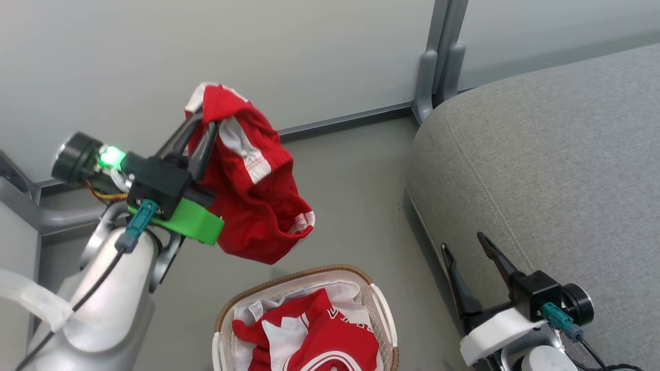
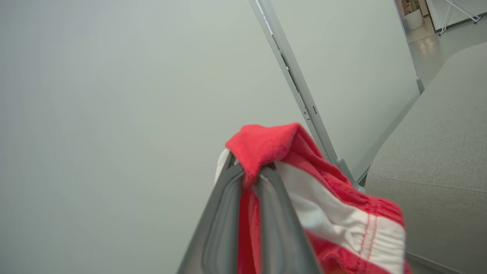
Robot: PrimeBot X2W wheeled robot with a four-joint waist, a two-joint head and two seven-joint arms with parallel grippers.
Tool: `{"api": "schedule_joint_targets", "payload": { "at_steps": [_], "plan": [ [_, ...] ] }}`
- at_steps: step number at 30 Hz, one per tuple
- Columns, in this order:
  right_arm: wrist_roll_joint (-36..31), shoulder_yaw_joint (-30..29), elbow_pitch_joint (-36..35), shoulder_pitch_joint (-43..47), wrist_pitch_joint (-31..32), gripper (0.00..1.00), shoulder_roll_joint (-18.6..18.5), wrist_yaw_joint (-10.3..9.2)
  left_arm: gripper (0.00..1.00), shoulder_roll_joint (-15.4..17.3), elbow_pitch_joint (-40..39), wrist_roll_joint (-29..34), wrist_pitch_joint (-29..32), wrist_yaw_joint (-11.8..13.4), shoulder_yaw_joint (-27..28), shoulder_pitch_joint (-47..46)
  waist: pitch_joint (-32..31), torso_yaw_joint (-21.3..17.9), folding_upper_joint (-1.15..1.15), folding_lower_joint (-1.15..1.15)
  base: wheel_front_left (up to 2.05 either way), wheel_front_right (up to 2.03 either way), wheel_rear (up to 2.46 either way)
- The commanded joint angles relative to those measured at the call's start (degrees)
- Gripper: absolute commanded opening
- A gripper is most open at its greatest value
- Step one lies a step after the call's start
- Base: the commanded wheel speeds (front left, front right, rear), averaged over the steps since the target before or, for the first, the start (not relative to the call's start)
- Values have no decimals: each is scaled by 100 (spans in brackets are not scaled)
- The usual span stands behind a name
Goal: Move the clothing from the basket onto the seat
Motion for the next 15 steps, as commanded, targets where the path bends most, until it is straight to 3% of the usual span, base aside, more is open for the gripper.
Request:
{"api": "schedule_joint_targets", "payload": {
  "at_steps": [1, 6, 15],
  "plan": [
    [47, 67, -58, -57, -12, 100, -18, -6, 0, 71, -62, -69, 43, -14, -49, -191, -53, -11, 0, 1, 0, 0, 0],
    [45, 413, -205, -296, -12, 100, -19, -6, 0, 173, -281, -159, 199, -16, -161, -638, -53, 10, 0, 1, 0, 0, 0],
    [216, 1146, -237, -1333, -12, 100, -22, -6, 0, 66, -722, -257, 354, -19, -422, -1072, -10, 126, 0, 1, 0, 0, 0]
  ]
}}
